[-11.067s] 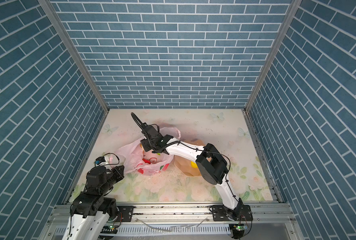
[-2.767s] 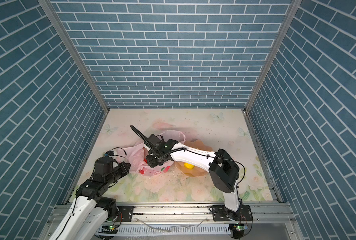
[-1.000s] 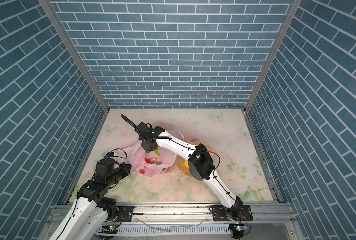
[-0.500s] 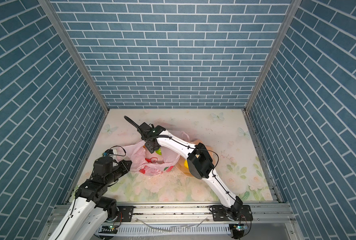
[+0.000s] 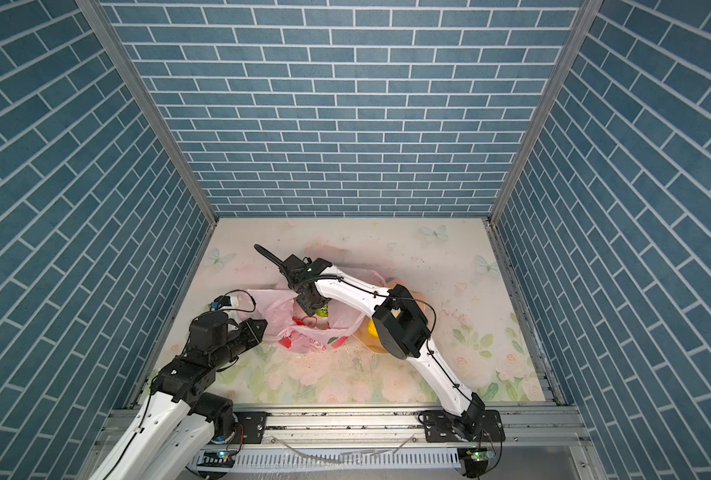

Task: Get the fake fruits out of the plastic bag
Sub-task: 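Push the right gripper deeper into the bag while the left gripper pulls the handle closer, then close the right gripper on the green fake fruit inside the bag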

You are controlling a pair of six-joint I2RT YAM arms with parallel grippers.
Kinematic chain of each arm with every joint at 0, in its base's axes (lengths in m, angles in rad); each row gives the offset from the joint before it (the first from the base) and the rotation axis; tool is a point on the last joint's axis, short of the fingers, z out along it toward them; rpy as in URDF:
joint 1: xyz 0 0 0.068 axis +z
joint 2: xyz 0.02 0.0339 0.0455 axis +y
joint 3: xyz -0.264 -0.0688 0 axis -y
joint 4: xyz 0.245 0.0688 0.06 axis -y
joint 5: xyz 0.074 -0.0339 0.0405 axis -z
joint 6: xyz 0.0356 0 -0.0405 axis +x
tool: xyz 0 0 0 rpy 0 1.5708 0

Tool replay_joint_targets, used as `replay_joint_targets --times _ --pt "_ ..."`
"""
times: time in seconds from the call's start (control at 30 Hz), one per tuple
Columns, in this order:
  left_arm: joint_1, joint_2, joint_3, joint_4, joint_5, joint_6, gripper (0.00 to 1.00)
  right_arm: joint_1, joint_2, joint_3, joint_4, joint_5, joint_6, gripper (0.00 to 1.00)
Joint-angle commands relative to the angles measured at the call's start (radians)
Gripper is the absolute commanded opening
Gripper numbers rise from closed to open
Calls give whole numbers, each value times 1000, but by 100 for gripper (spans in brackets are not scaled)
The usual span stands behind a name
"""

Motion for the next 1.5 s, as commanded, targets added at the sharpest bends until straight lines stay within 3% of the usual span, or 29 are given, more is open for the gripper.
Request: replay_joint_targets --times 0.0,0.6,0.8,1.13,1.47 --pt "-24 17 7 18 -37 27 15 0 -67 -58 10 -9 41 72" --pt "-93 45 -11 39 -115 27 15 10 -149 -242 109 -70 115 76" --pt "-107 48 -12 39 -130 24 15 10 -148 -251 123 -78 115 68" --pt "-111 49 -15 41 -137 26 15 10 -183 -228 145 -84 104 47" --pt "-112 53 -15 50 -140 26 15 7 -169 -162 180 -115 105 44"
